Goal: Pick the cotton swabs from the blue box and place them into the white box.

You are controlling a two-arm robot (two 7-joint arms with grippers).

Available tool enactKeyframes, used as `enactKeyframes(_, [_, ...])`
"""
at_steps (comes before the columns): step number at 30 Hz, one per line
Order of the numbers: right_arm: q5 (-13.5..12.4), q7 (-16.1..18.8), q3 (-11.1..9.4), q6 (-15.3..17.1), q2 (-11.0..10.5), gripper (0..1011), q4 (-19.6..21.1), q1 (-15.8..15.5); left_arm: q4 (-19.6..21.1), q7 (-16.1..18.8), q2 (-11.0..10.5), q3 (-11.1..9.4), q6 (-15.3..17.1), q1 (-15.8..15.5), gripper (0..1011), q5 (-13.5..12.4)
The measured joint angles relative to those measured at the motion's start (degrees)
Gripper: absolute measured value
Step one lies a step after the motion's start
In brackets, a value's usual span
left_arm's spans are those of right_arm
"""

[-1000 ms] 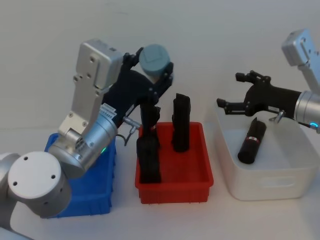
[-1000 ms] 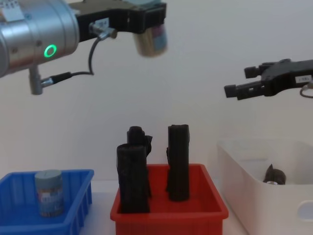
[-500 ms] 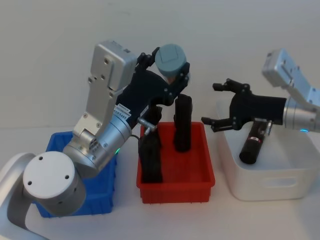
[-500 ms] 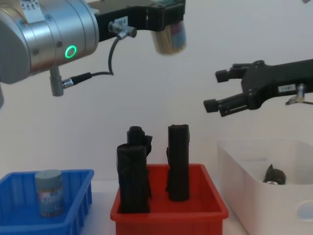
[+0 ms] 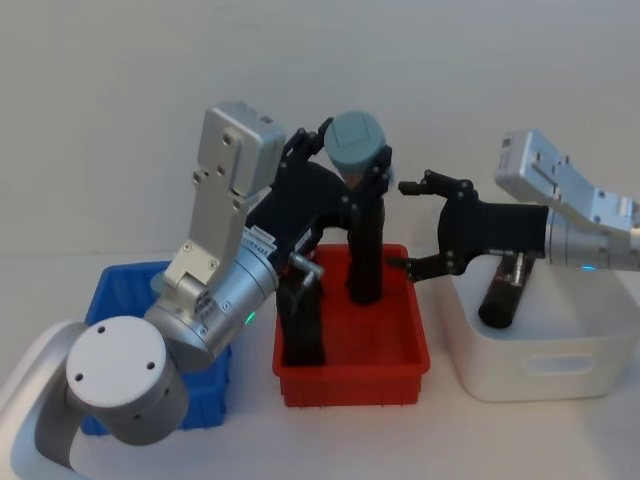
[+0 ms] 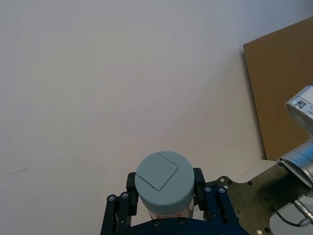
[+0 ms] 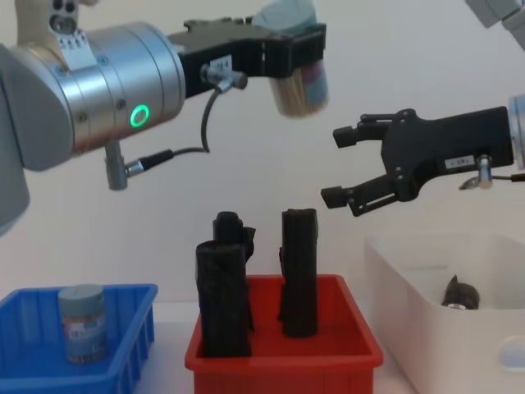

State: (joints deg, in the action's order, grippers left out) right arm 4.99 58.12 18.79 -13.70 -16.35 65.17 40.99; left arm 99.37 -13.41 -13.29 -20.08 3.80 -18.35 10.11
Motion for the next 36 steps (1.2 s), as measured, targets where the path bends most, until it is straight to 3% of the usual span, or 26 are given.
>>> enactKeyframes(17, [-0.01,-1.2,0.84,-0.04,-0.18,1002,-0.98,0.2,-1.1,1.49,0.04,-0.17,0.37,1.21,671,1.04])
enactKeyframes(36, [-3.18,-2.18,1.75,1.84,0.12,1002,-0.64,0.43,-3.39,0.33,1.07,-0.44,-0.17,0.31,671,1.39])
